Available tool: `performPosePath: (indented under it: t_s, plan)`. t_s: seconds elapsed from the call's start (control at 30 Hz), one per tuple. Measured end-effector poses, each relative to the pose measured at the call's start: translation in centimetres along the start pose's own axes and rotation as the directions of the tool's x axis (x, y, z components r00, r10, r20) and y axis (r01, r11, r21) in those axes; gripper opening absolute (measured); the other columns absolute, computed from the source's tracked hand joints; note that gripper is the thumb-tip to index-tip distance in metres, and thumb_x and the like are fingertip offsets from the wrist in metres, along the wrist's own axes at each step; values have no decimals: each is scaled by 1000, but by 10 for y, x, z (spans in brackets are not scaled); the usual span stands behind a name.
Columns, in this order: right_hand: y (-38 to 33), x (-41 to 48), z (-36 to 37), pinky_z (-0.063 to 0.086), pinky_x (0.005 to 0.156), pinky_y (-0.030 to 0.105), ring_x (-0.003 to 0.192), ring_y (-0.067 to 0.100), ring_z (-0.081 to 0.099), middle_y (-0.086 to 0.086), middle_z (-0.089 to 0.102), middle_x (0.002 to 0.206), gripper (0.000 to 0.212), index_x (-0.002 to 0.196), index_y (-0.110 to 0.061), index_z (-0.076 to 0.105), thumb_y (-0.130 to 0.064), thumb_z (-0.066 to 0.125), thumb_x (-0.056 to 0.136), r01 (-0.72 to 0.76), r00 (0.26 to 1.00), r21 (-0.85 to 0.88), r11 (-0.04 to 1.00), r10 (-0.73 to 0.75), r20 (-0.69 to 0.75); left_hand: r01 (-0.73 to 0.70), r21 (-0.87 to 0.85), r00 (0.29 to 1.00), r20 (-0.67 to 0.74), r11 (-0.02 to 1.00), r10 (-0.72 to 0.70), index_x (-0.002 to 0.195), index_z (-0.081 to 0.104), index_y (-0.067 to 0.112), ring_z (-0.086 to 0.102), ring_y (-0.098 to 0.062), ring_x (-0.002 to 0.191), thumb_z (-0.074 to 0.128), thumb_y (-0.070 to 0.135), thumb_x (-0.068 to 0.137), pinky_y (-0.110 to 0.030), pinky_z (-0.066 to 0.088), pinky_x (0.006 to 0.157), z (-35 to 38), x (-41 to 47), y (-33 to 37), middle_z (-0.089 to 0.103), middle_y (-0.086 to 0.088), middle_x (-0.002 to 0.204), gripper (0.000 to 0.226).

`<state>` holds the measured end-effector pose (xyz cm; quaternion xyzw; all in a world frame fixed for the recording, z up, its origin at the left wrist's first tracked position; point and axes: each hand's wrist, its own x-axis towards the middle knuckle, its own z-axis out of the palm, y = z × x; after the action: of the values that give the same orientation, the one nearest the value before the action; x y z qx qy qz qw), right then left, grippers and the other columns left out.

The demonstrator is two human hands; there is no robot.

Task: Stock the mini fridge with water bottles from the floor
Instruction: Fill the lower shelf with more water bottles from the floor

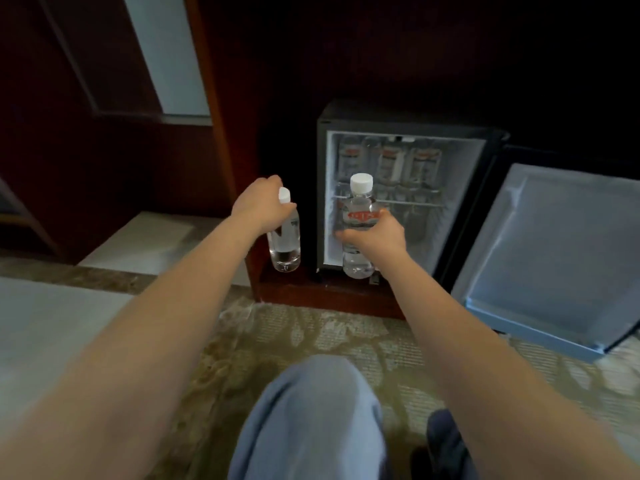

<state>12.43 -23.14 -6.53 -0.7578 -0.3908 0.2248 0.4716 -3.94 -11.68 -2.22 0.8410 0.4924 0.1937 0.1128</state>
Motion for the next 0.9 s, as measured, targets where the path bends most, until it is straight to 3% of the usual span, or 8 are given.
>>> performPosePath:
  t_s: [0.07,0.3,0.47,0.57,0.63,0.7,0.8,0.9]
  plan:
    - [11,10,-12,50,86,34,99,16,57,-7,56,99,54,110,-20,51,-34,83,69,-18,1000,5,1000,18,-22,-18,-21,1000,13,1000,18,125,47,8,53,-28,104,56,34,90,-34,42,76,15,11,18,52,-13,122,45]
    - [64,59,-30,51,90,37,107,20,60,0,62,111,63,121,-16,52,-30,83,68,-86,994,-35,996,84,-63,109,-188,993,55,976,-100,106,51,11,52,-22,83,59,31,87,-33,37,65,102,42,39,57,-10,107,29]
    - [107,109,-18,51,93,37,108,19,59,-1,63,114,62,114,-21,53,-33,85,63,-119,992,-70,990,116,-54,115,-122,991,87,986,-104,114,54,12,59,-27,96,58,35,87,-31,41,67,164,78,30,59,-10,112,36]
    - [128,140,-1,51,93,39,109,18,57,-3,62,114,71,115,-27,54,-47,84,53,-104,994,-184,977,96,-53,123,-84,985,129,989,-112,123,52,13,56,-28,107,57,36,88,-32,43,76,190,102,19,54,-8,124,42]
    - [144,159,11,51,92,39,109,18,57,-4,63,113,77,118,-29,54,-53,80,50,-107,993,-223,969,95,-64,115,-96,985,137,989,-101,117,53,14,56,-28,104,59,36,87,-31,43,74,207,114,7,54,-8,120,38]
    - [159,175,22,53,87,35,101,15,61,-6,66,106,69,115,-26,58,-48,81,54,-115,993,-210,971,106,-52,90,-133,990,122,987,-74,105,56,13,57,-27,95,62,34,84,-32,45,71,221,121,-6,57,-8,109,31]
    - [177,198,37,54,81,32,90,13,63,-8,66,91,41,96,-23,59,-34,82,65,-140,990,-205,969,138,-26,45,-188,996,85,981,-30,98,59,13,58,-25,88,67,32,80,-36,49,72,237,127,-24,59,-6,98,27]
    - [182,223,60,54,82,35,92,16,63,-7,63,93,40,96,-26,53,-30,81,68,-184,982,-190,964,186,-8,27,-193,998,53,981,-17,98,60,16,58,-21,85,67,32,80,-36,50,71,244,135,-38,60,-3,96,25]
